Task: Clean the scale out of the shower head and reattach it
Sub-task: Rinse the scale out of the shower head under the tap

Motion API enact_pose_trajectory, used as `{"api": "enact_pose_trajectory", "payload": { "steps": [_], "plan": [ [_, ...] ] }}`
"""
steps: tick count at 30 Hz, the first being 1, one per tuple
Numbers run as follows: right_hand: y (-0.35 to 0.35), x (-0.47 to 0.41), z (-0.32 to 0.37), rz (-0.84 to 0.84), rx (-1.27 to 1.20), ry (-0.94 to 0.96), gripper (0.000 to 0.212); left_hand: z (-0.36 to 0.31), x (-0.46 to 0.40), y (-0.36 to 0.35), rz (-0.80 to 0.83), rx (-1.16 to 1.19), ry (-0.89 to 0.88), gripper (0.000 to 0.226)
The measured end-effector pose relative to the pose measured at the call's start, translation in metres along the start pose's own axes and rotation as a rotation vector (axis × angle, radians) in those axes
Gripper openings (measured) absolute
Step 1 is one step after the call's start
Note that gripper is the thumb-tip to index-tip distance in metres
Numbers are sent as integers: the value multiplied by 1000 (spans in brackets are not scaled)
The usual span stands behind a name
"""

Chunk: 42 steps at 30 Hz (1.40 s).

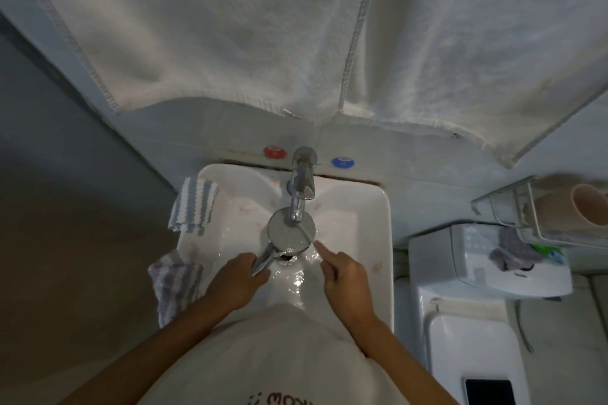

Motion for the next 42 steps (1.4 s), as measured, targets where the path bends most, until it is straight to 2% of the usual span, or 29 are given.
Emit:
{"api": "enact_pose_trajectory", "payload": {
  "steps": [2, 6, 10, 14, 19, 23, 27, 31, 35, 40, 42],
  "plan": [
    [1, -1, -1, 3, 0, -4, 52, 0, 0, -1, 6, -3, 0, 31],
    [-9, 8, 16, 140, -51, 148, 54, 1, -3, 1, -17, -1, 12, 29],
    [0, 0, 0, 6, 4, 6, 52, -2, -4, 1, -25, -2, -1, 29],
    [-10, 9, 17, 141, -47, 163, 56, 1, -5, 2, -29, -1, 12, 30],
    [1, 2, 0, 11, 1, 27, 53, 2, -6, 4, -39, 6, 13, 30],
    [-8, 10, 16, 122, -22, 155, 53, 7, -5, 4, -42, 7, 33, 30],
    [1, 4, -1, 11, 14, 18, 52, 3, -6, 4, -38, 25, 24, 31],
    [-5, 11, 13, 116, -24, 137, 50, 6, -7, 6, -53, 18, 40, 32],
    [0, 5, 2, 45, 18, 53, 48, 6, -7, 7, -49, 38, 43, 33],
    [-6, 11, 12, 122, -6, 133, 48, 8, -6, 8, -45, 78, 65, 34],
    [-2, 8, 4, 66, 22, 81, 49, 7, -5, 10, -54, 84, 63, 34]
  ]
}}
Point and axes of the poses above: each hand's wrist, its own x-axis away from the middle knuckle, its own y-axis out of the back of the hand, z = x × y, the point moved 7 cm from there along -x, towards the middle knuckle, and after that the axes turned 12 degrees about x, right-handed, at the moved point
